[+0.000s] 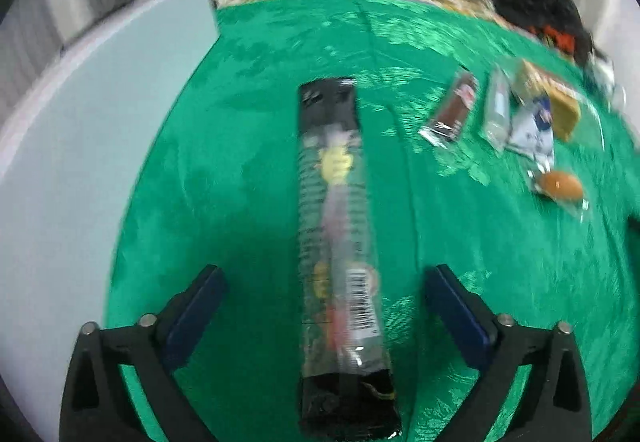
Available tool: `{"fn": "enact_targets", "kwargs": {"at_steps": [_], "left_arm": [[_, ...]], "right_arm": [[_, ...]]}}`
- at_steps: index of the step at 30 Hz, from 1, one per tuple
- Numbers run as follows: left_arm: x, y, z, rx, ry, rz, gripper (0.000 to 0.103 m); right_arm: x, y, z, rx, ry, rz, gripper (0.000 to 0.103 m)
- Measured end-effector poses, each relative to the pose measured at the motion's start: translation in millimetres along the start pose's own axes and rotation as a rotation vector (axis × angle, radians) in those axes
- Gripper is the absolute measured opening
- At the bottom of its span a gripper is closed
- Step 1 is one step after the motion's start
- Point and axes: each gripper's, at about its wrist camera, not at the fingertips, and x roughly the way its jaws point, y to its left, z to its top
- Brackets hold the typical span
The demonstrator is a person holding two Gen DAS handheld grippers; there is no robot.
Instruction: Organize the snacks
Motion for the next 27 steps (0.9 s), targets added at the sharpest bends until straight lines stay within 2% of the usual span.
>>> {"fn": "enact_targets", "kwargs": {"at_steps": [3,27], "left_arm": [[-4.1,3.0,-7.6,0.001,-0.061,0.008,0.103],[-2.8,4.1,-8.7,-0.006,-0.070,0.004,0.103]], "right_arm": [[0.0,0.2,0.0,0.000,0.000,0.000,0.091],[1.4,1.0,-0.1,-0.002,0.001,-0.007,0.091]]}}
